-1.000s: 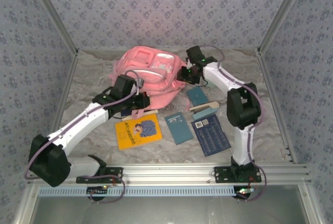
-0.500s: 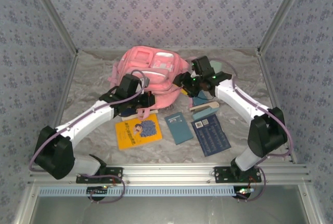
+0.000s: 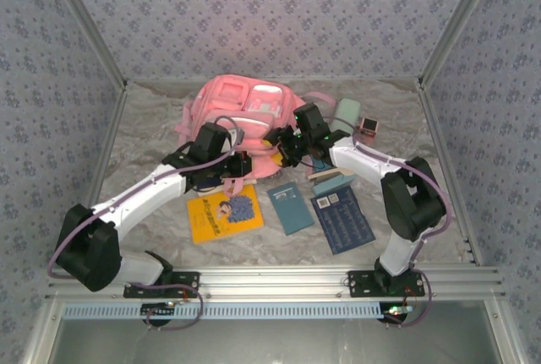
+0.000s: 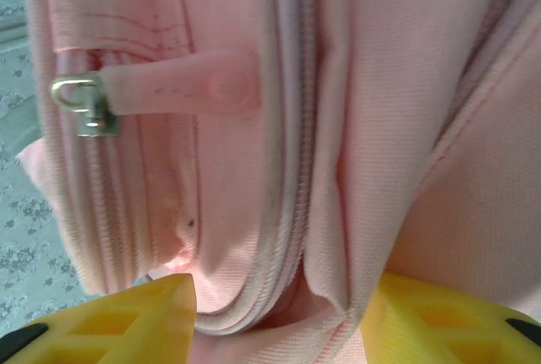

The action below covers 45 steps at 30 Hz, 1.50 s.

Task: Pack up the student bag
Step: Unzip the student bag at the top-center of the table.

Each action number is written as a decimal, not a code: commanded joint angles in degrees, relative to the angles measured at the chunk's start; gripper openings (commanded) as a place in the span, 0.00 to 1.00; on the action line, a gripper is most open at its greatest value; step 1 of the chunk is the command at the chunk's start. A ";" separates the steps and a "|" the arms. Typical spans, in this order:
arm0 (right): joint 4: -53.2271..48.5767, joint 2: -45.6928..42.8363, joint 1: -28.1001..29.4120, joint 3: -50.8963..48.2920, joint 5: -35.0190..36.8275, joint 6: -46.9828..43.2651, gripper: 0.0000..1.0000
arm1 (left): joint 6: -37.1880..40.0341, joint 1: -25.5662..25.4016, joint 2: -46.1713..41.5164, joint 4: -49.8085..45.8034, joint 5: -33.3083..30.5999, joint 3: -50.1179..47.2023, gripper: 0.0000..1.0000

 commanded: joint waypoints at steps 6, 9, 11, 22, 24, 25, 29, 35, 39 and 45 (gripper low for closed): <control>0.61 0.15 0.93 -1.53 1.83 2.94 0.53 | 2.46 -0.26 -1.01 3.24 -0.57 0.48 0.00; 1.39 2.18 1.10 -0.18 1.22 3.25 0.41 | 3.35 -0.30 -0.80 3.03 -0.66 0.29 0.00; 0.46 3.04 0.55 3.01 0.94 3.44 0.23 | 4.49 -0.26 -0.68 1.72 -1.32 0.43 0.00; -13.16 -1.30 -2.55 8.37 6.38 -8.22 0.00 | 8.64 0.82 -0.63 -14.37 -7.58 5.43 0.00; -14.12 -1.77 -3.22 8.68 6.39 -9.89 0.00 | 9.00 2.63 -0.40 -16.15 -7.45 5.52 0.00; -14.69 -1.82 -3.50 8.85 6.35 -10.57 0.00 | 8.97 3.54 -0.46 -16.44 -7.00 5.36 0.00; -16.48 -1.75 -5.24 10.11 4.62 -14.47 0.00 | 8.26 7.74 -1.27 -16.51 -4.90 4.40 0.00; -19.65 -1.76 -8.54 12.16 2.53 -21.40 0.00 | 7.83 12.13 -1.98 -16.76 -3.35 3.25 0.00; -23.33 -0.97 -10.07 14.90 2.96 -28.10 0.00 | 7.24 16.79 -0.32 -14.47 0.03 1.76 0.00; -30.50 2.06 -10.65 20.50 4.51 -36.88 0.00 | 5.02 24.76 2.16 -10.16 4.28 0.74 0.00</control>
